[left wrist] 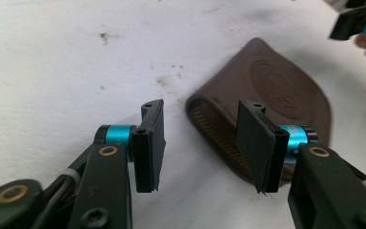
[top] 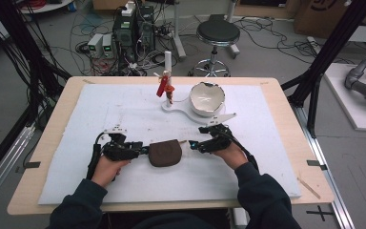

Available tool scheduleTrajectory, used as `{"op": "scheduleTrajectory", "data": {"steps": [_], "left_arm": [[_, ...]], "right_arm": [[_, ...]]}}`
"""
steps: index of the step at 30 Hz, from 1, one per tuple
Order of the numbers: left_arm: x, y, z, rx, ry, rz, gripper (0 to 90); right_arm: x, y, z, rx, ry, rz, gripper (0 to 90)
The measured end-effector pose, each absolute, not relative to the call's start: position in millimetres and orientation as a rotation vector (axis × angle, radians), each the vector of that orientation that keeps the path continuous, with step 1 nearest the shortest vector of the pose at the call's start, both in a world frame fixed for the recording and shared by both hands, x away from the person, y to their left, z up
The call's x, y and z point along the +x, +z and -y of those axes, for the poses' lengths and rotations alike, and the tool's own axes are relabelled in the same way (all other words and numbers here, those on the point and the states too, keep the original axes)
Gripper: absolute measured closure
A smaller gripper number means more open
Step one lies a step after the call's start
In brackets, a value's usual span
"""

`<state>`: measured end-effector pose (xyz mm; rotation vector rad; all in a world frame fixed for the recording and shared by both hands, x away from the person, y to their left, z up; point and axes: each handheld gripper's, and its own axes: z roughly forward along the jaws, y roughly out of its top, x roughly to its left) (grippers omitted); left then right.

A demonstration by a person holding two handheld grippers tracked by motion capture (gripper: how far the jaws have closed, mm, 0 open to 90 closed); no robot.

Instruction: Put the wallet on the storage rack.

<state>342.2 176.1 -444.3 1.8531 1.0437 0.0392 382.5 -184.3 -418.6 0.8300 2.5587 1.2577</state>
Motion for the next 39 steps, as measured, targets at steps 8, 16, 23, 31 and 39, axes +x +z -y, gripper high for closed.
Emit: {"op": "scheduleTrajectory", "data": {"steps": [8,16,23,31,39], "left_arm": [[340.3,-449.1,-175.8,1.846,-0.02,-1.016,52.8],[343.5,-452.3,-174.5,1.816,-0.022,-1.02,53.1],[343.3,-451.1,-172.8,1.824,0.008,-1.018,53.1],[343.1,-444.3,-175.2,1.788,0.051,-1.022,57.7],[345.4,-450.8,-165.7,1.818,0.009,-1.007,57.6]], "right_arm": [[377.9,-424.0,169.9,0.815,1.26,-2.628,29.3],[375.3,-432.3,147.7,0.777,1.266,-2.72,32.1],[377.6,-435.4,145.7,0.815,1.272,-2.748,34.1],[376.2,-430.2,149.8,0.845,1.322,-2.725,36.3],[379.9,-439.7,144.1,0.962,1.307,-2.758,33.8]]}}
